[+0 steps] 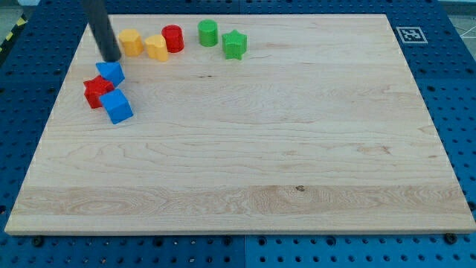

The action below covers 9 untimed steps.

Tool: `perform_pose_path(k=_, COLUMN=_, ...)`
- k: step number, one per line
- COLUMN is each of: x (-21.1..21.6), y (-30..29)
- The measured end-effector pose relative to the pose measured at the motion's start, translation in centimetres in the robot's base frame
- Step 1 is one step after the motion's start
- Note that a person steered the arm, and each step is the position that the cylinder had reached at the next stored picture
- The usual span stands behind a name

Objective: Slide the blue triangle to the blue cube

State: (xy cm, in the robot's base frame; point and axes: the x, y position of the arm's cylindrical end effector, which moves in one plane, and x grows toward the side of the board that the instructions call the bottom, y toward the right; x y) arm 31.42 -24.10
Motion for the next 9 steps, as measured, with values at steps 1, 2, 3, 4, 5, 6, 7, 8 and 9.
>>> perform_pose_path(k=1, x=0.9, y=0.1)
perform_pose_path(k=2, x=2.3, y=2.1)
perform_pose_path(k=3, x=4.1, y=4.7)
perform_pose_path(k=4, x=4.7, y=7.0)
perform_pose_path(k=5, x=4.4, y=8.0)
perform_pose_path(k=6, x=1.6, y=7.6)
perform_pose_path(k=7, x=0.2, y=5.0)
perform_pose_path(k=8, x=0.2, y=2.7)
perform_pose_path(k=9, x=1.3, y=1.7)
